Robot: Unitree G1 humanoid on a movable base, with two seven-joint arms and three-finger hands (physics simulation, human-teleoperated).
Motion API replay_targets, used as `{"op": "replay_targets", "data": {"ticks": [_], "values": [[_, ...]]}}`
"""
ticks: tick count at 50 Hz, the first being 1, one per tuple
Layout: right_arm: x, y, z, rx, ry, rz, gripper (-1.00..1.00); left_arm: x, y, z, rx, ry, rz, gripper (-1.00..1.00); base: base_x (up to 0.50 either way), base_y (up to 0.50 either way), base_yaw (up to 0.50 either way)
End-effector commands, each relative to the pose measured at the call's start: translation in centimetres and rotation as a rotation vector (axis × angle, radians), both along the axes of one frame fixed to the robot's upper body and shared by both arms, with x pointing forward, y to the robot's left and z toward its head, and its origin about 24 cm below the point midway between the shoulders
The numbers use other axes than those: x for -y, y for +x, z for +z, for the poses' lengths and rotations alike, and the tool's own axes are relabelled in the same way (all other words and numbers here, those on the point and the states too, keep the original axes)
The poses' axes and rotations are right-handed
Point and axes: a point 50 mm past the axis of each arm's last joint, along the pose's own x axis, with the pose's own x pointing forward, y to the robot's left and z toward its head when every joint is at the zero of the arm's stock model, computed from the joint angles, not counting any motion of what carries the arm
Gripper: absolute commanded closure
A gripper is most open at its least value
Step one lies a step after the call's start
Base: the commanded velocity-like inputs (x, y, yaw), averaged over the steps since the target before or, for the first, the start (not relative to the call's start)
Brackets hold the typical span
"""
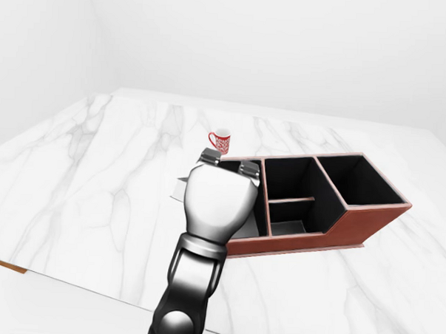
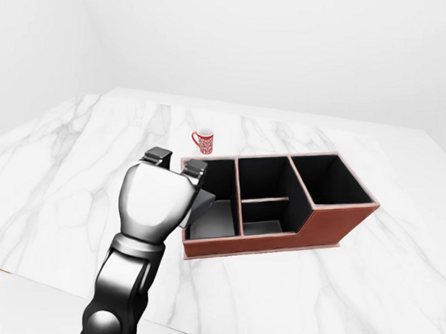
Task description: Pick up the book and place it in the left compartment of the caddy.
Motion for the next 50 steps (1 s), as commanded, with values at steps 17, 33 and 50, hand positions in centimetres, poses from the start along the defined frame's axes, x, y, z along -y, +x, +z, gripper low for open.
{"op": "replay_targets", "data": {"ticks": [17,33,50], "values": [[0.1,0.0,0.3,-0.004,0.008,0.008,-1.0,1.3,-0.1,-0.4,0.028,0.013,-0.04,1.0,0.0,0.0,0.0],[0.1,0.0,0.3,-0.004,0.007,0.008,-1.0,1.3,-0.1,-0.4,0.028,0.013,-0.04,1.0,0.0,0.0,0.0],[0.2,0.0,0.3,-0.003,0.01,0.011,-1.0,2.6,0.7,-0.7,0.012,0.035,-0.055,1.0,0.0,0.0,0.0]]}}
